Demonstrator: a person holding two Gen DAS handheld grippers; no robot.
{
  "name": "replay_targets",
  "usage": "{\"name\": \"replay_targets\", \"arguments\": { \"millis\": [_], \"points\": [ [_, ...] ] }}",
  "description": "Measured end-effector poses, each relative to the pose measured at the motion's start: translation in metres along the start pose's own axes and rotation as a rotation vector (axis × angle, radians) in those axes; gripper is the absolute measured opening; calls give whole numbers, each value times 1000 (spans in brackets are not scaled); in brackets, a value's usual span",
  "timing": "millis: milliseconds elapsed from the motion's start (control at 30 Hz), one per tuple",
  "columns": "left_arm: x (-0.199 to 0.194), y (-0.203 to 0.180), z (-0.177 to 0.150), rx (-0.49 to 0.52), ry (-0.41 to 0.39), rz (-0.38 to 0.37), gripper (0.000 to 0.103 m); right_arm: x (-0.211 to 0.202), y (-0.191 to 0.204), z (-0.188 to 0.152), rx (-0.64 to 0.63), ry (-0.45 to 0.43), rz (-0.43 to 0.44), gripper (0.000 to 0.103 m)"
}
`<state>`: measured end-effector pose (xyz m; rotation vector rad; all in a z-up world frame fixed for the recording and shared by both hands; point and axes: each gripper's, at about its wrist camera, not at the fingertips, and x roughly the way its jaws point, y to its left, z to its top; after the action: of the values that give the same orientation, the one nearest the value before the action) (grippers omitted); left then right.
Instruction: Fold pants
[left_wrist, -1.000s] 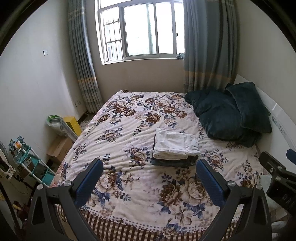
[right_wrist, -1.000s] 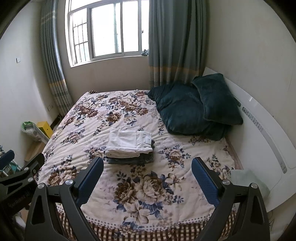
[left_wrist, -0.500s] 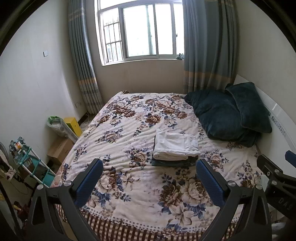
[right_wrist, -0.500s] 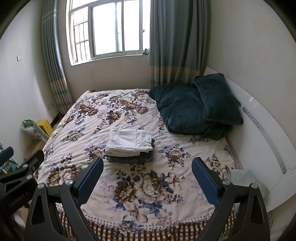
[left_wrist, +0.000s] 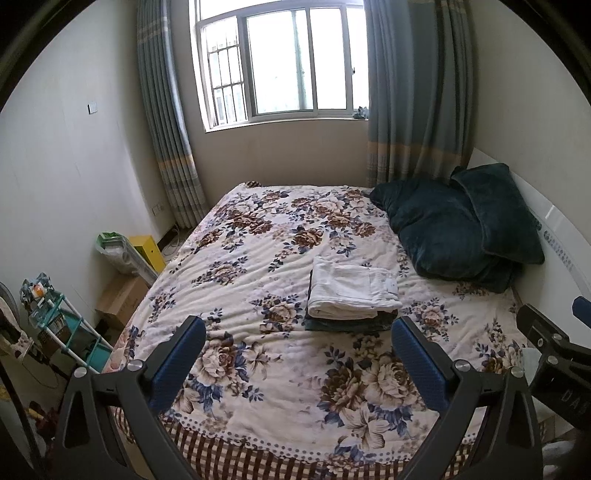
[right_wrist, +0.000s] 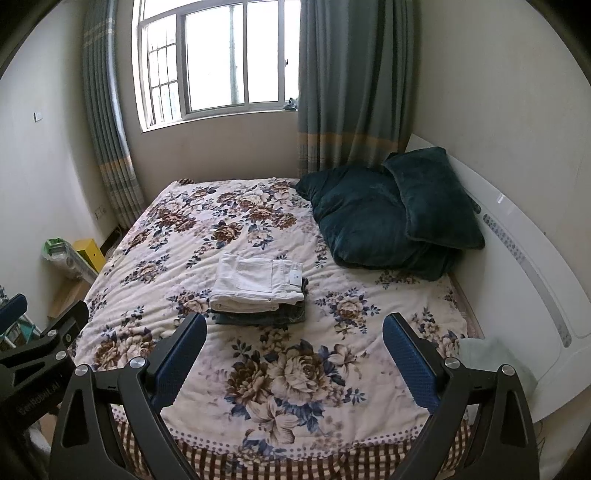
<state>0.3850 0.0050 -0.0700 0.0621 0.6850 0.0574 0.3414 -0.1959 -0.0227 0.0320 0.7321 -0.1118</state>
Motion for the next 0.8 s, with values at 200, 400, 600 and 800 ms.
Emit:
{"name": "replay_targets", "arguments": {
  "millis": [200, 400, 600, 800],
  "points": [
    [2, 0, 1, 6, -1, 4, 103, -1, 0, -1, 0, 4, 2, 98],
    [2, 0, 1, 3, 2, 5, 103, -1, 0, -2, -1, 3, 1, 98],
    [2, 0, 1, 4, 3, 5, 103, -1, 2, -2, -2, 6, 2, 98],
    [3, 0, 1, 4, 3, 7, 103, -1, 1, -2, -4, 4, 3, 99]
  ]
}}
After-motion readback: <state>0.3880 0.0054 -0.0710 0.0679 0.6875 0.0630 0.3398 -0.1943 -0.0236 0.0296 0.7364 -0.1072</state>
